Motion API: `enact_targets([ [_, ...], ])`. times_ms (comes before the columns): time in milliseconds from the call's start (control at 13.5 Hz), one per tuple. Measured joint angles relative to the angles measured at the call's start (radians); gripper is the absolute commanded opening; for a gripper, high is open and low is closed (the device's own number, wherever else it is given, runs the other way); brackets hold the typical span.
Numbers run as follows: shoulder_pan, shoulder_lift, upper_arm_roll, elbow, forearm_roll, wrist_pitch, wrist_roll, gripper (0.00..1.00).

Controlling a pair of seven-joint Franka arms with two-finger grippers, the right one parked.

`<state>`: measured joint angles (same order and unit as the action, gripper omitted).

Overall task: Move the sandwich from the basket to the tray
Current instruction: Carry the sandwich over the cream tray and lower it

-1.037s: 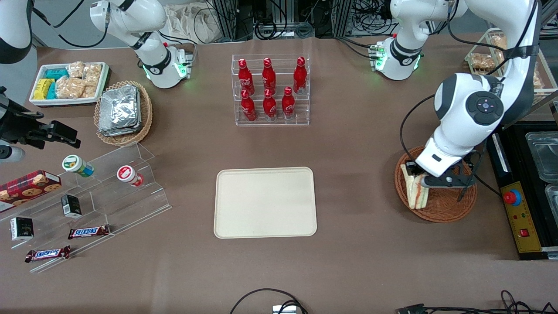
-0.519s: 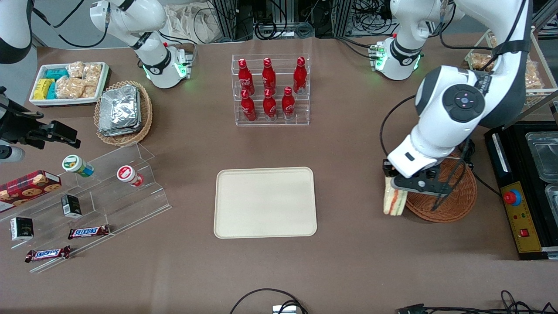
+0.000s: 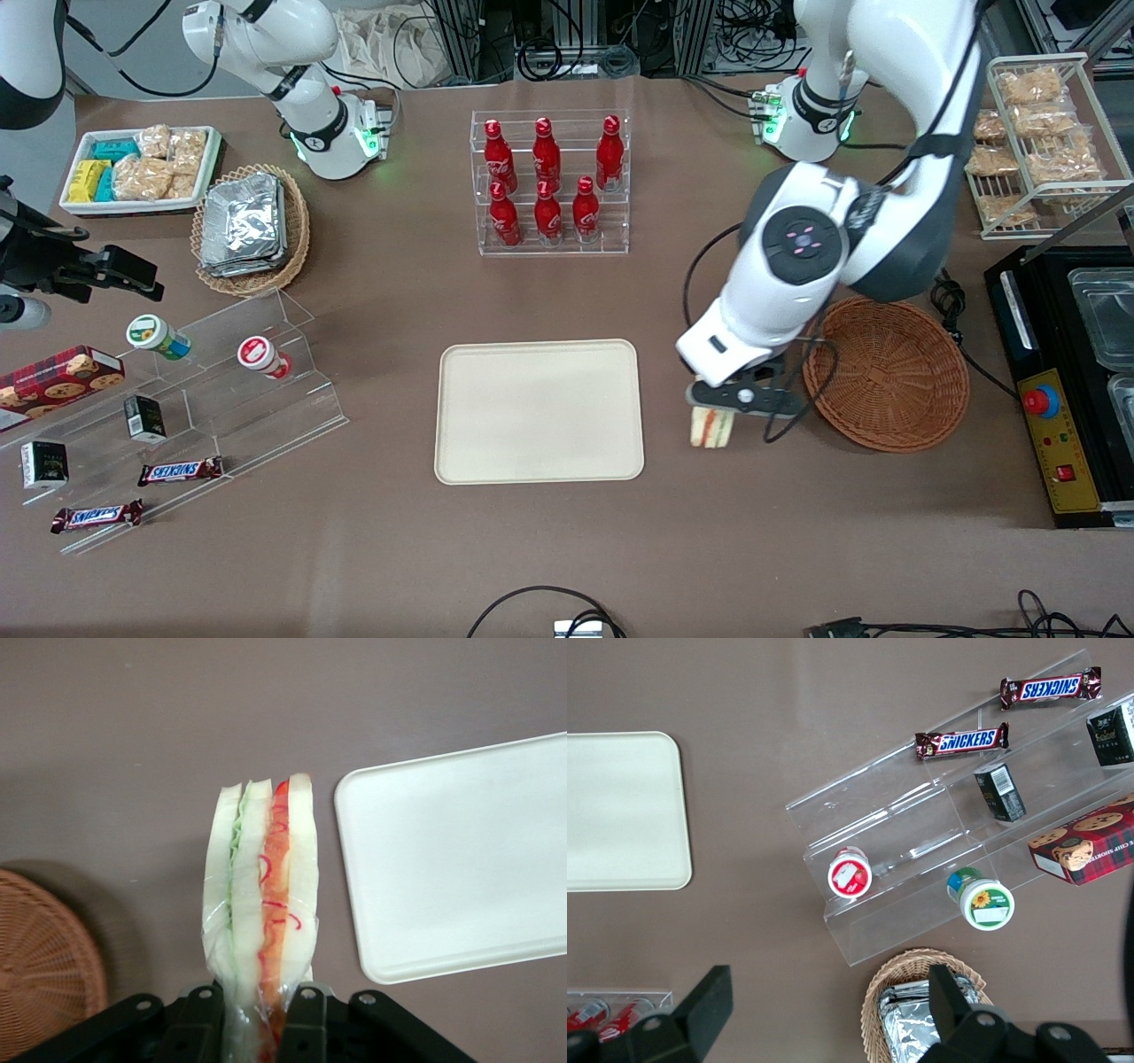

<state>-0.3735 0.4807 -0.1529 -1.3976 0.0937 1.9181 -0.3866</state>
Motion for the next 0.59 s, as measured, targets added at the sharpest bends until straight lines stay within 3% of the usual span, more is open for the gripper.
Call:
enact_targets([
  [593, -0.129, 0.240, 0.001, 0.164, 0.000, 0.054, -0.167, 0.17],
])
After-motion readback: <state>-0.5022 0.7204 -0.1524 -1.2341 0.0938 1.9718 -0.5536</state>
